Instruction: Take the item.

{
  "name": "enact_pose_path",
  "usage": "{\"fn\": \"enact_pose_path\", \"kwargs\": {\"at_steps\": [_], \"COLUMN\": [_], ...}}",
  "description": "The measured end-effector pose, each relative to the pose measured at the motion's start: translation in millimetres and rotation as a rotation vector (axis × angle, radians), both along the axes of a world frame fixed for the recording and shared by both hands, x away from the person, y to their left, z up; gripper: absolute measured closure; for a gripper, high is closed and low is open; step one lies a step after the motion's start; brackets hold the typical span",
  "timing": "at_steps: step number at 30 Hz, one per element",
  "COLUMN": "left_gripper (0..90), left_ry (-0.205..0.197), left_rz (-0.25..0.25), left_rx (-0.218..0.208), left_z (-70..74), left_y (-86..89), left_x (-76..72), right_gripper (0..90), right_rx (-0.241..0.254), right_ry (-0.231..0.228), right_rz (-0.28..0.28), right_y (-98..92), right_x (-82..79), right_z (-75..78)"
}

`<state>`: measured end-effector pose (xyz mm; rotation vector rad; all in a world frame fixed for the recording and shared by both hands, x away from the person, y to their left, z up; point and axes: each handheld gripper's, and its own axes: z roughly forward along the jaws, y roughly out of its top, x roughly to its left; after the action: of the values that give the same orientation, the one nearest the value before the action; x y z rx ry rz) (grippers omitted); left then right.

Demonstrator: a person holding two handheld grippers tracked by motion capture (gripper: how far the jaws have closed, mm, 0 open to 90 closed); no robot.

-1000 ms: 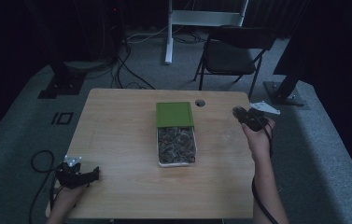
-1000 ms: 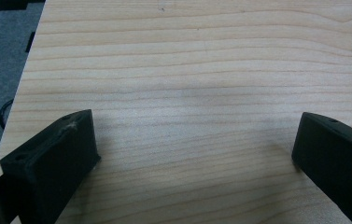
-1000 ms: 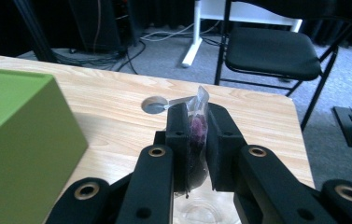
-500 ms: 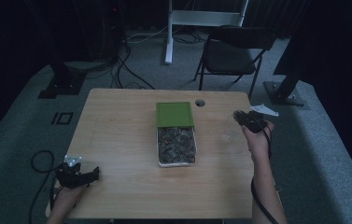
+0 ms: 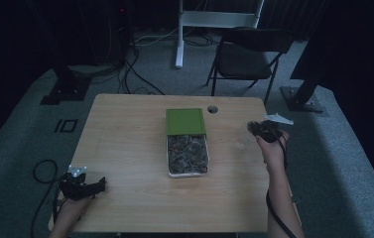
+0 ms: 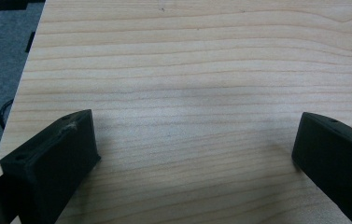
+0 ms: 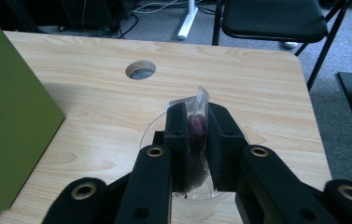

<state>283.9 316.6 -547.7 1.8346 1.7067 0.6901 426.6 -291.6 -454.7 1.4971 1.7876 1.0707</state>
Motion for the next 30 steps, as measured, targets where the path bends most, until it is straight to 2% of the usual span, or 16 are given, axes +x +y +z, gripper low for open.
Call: {"fn": "enact_pose_path", "kwargs": {"at_steps": [6, 10, 14, 18, 21, 24, 30], "left_gripper": [0.5, 0.5, 0.5, 0.5, 0.5, 0.5, 0.5], "left_ry": [0.000, 0.000, 0.000, 0.000, 0.000, 0.000, 0.000], "left_rz": [0.000, 0.000, 0.000, 0.000, 0.000, 0.000, 0.000], "left_rx": [0.000, 0.000, 0.000, 0.000, 0.000, 0.000, 0.000], "left_z": [0.0, 0.0, 0.0, 0.0, 0.0, 0.0, 0.0], "left_y": [0.0, 0.0, 0.0, 0.0, 0.0, 0.0, 0.0], "left_x": [0.0, 0.0, 0.0, 0.0, 0.0, 0.0, 0.0], "right_gripper": [71.0, 62.4, 49.2, 30.3, 17.6, 13.9, 12.8], "right_rx": [-0.026, -0.019, 0.000, 0.036, 0.013, -0.001, 0.020], "right_ry": [0.008, 0.005, 0.007, -0.001, 0.009, 0.012, 0.001], "right_rz": [0.016, 0.011, 0.013, 0.005, 0.021, 0.029, 0.029], "right_y": [2.8, 3.3, 2.3, 2.5, 4.8, 6.6, 7.5], "right_x": [2.7, 2.6, 0.9, -2.4, -5.0, -8.4, -17.2], "right_z": [0.3, 2.6, 5.9, 6.1, 4.4, 4.5, 5.3]}}
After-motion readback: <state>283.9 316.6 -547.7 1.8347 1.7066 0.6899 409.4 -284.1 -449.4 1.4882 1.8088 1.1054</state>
